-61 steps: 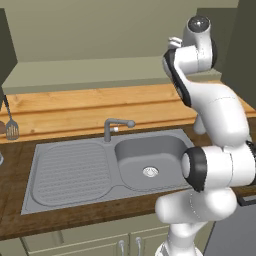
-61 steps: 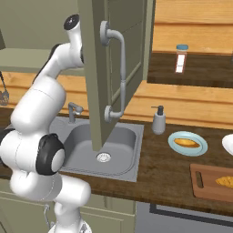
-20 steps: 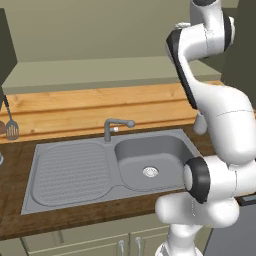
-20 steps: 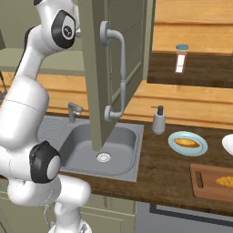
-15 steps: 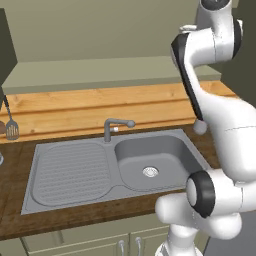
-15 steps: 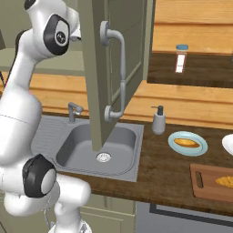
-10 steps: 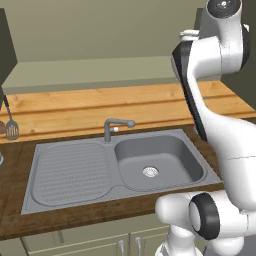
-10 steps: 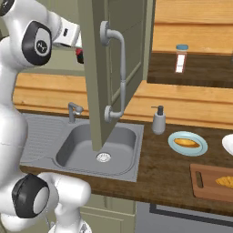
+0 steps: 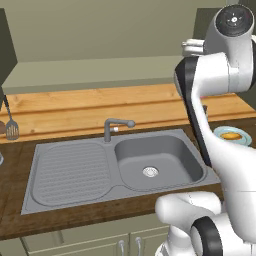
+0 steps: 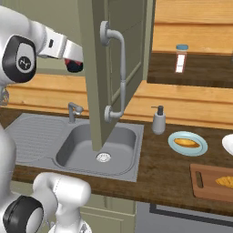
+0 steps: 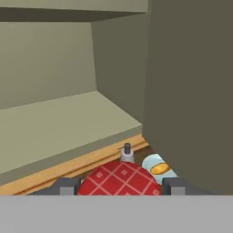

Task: From the different types of pastries on the counter, select a croissant and place it on the cutting board. Then retrieve a jar of jam from the cabinet and place it alongside the croissant on the cutting board.

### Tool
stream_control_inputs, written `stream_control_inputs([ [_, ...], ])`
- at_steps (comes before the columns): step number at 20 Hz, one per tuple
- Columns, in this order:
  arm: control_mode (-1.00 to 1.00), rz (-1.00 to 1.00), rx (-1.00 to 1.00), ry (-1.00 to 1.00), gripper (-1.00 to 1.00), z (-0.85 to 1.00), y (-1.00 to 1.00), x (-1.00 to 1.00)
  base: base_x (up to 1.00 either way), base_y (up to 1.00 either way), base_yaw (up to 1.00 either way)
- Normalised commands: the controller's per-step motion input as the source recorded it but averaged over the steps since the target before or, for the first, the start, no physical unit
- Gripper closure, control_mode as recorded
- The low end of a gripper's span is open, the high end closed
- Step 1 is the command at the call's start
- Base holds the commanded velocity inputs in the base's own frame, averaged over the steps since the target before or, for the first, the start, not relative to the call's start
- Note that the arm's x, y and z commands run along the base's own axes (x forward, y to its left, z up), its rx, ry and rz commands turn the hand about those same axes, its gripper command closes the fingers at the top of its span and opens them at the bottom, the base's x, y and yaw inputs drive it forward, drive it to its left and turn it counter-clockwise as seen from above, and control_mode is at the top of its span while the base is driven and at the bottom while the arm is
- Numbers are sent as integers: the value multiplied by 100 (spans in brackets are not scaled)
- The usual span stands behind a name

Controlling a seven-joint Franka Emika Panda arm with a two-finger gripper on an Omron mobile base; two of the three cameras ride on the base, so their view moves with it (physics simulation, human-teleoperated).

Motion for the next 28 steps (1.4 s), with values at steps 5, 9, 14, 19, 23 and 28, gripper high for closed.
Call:
stream_control_inputs([
  [5,-100,0,0,0,100,0,0,-83,0,0,0],
  [9,100,-1,0,0,100,0,0,-20,-8,0,0],
  [14,100,0,0,0,100,0,0,0,-9,0,0],
  [19,100,0,0,0,100,0,0,0,-93,16,0],
  [23,100,0,0,0,100,0,0,0,-100,27,0],
  [28,100,0,0,0,100,0,0,0,-100,30,0],
])
